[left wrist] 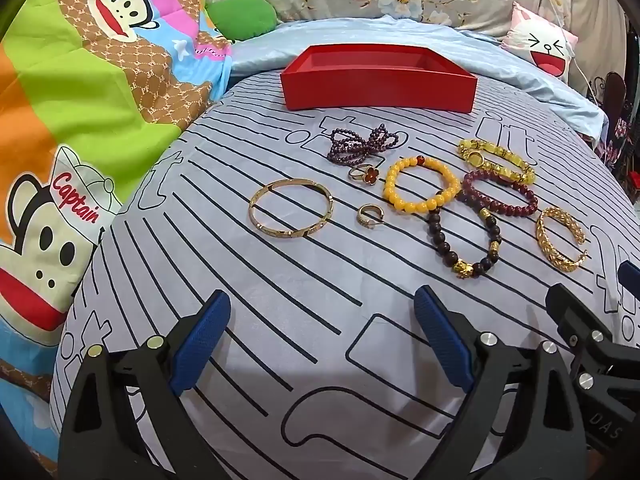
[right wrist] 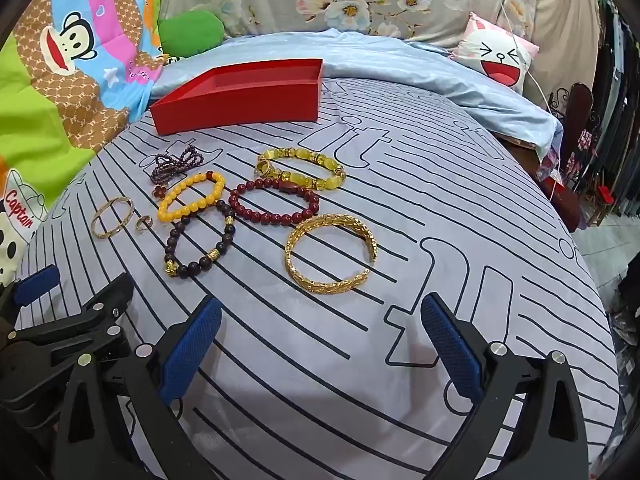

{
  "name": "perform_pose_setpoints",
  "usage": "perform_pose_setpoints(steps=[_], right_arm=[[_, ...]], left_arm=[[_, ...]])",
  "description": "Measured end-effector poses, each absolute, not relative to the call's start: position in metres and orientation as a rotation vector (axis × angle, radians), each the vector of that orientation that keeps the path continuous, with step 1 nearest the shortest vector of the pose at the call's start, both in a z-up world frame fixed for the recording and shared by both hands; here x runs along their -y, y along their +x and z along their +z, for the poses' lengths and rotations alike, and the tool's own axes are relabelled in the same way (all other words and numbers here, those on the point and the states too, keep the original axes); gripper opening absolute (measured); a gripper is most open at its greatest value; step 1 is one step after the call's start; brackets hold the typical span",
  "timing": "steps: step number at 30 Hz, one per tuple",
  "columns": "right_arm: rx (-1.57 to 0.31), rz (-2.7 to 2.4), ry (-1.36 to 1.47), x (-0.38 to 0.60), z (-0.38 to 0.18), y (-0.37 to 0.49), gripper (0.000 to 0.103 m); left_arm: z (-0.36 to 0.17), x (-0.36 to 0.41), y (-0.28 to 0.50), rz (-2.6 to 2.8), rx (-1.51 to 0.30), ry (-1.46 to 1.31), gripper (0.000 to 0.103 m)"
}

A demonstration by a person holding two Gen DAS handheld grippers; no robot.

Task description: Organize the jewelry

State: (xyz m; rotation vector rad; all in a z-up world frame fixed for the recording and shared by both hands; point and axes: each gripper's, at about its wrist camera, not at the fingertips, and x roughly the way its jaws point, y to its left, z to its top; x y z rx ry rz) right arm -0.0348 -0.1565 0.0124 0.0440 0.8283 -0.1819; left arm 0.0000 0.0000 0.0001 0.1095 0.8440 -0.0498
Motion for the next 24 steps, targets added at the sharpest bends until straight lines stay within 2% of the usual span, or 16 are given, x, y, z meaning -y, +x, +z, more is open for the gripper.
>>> perform_pose_setpoints(steps=[24], right_arm=[[-0.83, -0.182, 0.045, 0.1568, 0.012, -0.0377, 0.097]], left_arm=[[0.0033, 0.0032, -0.0013, -0.056, -0.83, 0.109, 0.089]])
